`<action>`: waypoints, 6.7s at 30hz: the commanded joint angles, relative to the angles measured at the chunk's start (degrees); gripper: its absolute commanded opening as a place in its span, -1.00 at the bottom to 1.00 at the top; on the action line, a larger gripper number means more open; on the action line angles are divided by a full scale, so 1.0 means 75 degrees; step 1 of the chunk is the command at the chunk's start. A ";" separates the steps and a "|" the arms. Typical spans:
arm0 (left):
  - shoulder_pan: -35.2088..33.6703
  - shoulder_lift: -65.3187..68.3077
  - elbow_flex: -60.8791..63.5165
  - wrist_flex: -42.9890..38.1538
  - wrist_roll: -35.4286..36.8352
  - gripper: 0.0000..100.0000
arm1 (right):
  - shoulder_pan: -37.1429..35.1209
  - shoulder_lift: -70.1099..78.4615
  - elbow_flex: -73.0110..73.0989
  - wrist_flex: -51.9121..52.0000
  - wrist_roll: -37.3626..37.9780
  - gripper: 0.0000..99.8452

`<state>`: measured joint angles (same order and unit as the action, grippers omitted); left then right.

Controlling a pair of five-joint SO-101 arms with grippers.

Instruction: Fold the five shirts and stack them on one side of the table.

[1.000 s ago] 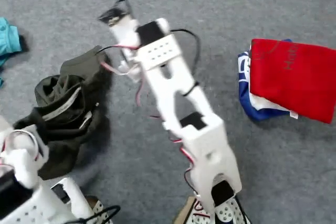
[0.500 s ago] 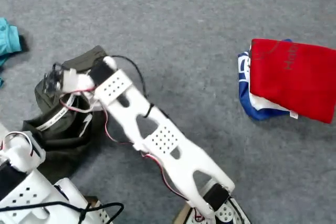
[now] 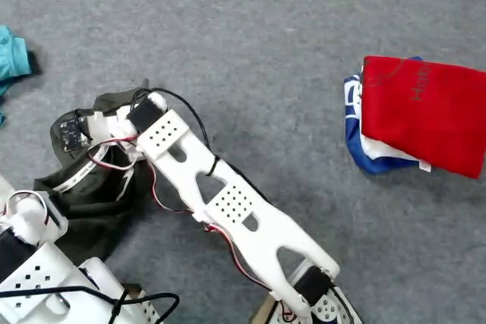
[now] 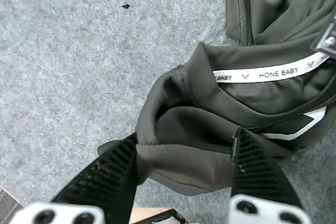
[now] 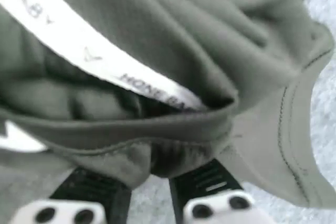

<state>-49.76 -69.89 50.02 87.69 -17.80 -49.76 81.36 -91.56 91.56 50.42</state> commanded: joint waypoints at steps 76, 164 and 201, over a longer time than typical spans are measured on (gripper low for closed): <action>-0.2028 -0.0041 -0.1149 -0.1582 0.2086 -0.51 | 0.0873 -0.6031 0.8996 -0.1196 -0.3552 -0.49; -0.0199 -0.0029 0.3692 -0.5333 0.2860 -0.51 | 0.2409 -0.1834 0.1705 0.0727 -0.2719 -0.87; 0.4220 0.4132 -0.1395 -0.4196 0.4067 -0.60 | 0.6406 -0.4823 -0.0522 0.1383 -0.5685 -0.92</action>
<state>-21.63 -48.35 49.67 54.73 12.35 -4.31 47.34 -93.05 101.32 9.80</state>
